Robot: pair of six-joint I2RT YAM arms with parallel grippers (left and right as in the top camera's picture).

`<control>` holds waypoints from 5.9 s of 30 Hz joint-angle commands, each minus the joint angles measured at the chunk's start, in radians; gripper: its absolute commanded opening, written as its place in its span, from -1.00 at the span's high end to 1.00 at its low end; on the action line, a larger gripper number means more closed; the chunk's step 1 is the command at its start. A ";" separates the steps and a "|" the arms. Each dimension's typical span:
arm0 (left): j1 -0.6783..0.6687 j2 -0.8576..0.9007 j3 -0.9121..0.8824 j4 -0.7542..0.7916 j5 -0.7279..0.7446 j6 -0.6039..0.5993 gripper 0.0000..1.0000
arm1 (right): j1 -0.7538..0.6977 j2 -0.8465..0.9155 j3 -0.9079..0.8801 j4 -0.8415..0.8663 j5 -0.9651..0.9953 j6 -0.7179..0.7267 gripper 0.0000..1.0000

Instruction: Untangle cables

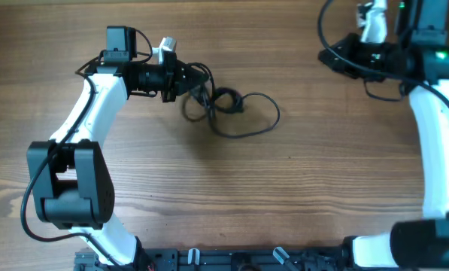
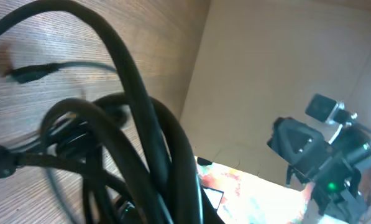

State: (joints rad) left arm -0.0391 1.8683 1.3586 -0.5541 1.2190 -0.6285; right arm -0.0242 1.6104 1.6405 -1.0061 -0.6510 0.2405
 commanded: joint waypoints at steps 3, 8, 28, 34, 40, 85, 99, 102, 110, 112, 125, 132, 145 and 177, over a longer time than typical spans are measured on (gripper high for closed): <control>0.003 0.000 -0.005 0.005 0.013 0.022 0.92 | 0.175 0.104 0.000 0.023 -0.187 -0.225 -0.08; 0.003 0.000 -0.005 0.004 0.013 0.022 0.92 | 0.367 0.187 0.000 0.103 -0.089 -0.160 -0.22; 0.003 0.000 -0.005 0.003 0.014 0.022 0.92 | 0.456 0.192 0.001 0.195 0.157 0.089 0.91; 0.003 0.000 -0.005 0.013 0.013 0.022 0.92 | 0.219 0.169 -0.020 0.063 0.133 0.179 0.91; 0.003 0.000 -0.005 0.573 0.142 -0.338 0.92 | 0.214 0.169 -0.233 0.136 0.030 0.209 0.91; -0.042 0.000 -0.005 1.447 0.356 -1.126 0.92 | -0.055 0.001 -0.148 0.256 -0.236 -0.317 -0.99; -0.062 0.078 -0.008 1.342 0.343 -1.039 0.92 | 0.235 -0.026 -0.148 0.313 -0.014 -0.136 -0.99; -0.047 0.078 -0.008 1.334 0.342 -1.086 0.92 | 0.286 0.000 -0.153 0.258 -0.007 -0.137 -1.00; -0.035 0.078 -0.008 1.334 0.336 -1.115 0.92 | 0.349 0.172 -0.164 0.266 0.090 -0.202 -0.57; -0.035 0.078 -0.008 1.334 0.336 -1.115 0.92 | 0.355 0.220 -0.164 0.306 0.089 -0.158 -0.44; -0.035 0.078 -0.008 1.335 0.310 -1.057 0.92 | 0.431 0.249 -0.164 0.407 0.142 0.001 0.91; 0.036 0.082 -0.008 1.333 0.309 -0.892 -1.00 | 0.424 0.248 -0.163 0.383 0.066 0.033 0.91; 0.148 0.085 -0.008 -0.024 -0.515 -0.019 -1.00 | 0.375 0.248 -0.163 0.317 0.078 0.100 0.91; -0.226 -0.167 -0.016 -0.026 -0.350 0.229 0.41 | 0.373 0.248 -0.163 0.310 0.062 0.128 0.92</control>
State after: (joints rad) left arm -0.2409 1.7748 1.3365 -0.6010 0.8089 -0.4526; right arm 0.3367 1.8423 1.4708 -0.7010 -0.5568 0.3553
